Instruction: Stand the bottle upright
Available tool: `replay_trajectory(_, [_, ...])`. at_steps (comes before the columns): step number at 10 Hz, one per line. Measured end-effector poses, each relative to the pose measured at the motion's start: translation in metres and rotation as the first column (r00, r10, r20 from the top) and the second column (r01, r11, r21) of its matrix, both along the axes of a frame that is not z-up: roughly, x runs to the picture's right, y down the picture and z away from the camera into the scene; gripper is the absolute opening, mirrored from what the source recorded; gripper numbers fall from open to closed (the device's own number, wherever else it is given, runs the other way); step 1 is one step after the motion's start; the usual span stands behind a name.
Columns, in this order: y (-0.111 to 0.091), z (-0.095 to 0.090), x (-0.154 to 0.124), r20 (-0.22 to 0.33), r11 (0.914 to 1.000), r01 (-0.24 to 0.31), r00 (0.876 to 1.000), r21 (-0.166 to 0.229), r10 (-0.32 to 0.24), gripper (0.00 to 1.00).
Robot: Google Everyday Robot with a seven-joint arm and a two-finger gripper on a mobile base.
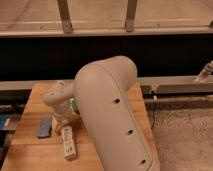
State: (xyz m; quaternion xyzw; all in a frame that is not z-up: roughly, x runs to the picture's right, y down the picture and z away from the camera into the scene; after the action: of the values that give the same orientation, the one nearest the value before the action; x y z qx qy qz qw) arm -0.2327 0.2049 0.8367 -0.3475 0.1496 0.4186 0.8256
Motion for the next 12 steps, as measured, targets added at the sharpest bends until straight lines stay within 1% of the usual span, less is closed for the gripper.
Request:
replay_trajectory(5, [0.008,0.0,0.009,-0.018,0.9995,-0.024,1.0,-0.018,0.024,0.8])
replay_trajectory(6, [0.01,0.001,0.01,-0.02,0.9993,-0.031,0.999,-0.019,0.03,0.75])
replay_trajectory(8, [0.011,0.0,0.008,-0.02,0.9995,-0.029,0.999,-0.016,0.029,0.58])
replay_trajectory(9, [0.01,-0.002,0.004,-0.019,0.9996,-0.025,1.0,-0.01,0.025,0.48])
replay_trajectory(10, [0.008,-0.005,0.002,-0.021,0.9999,-0.016,1.0,-0.003,0.016,0.37])
replay_trajectory(11, [0.005,-0.009,0.0,-0.023,0.9999,-0.011,1.0,0.006,0.011,0.28])
replay_trajectory(12, [-0.002,-0.014,0.0,-0.032,0.9997,-0.001,0.999,0.025,0.002,0.16])
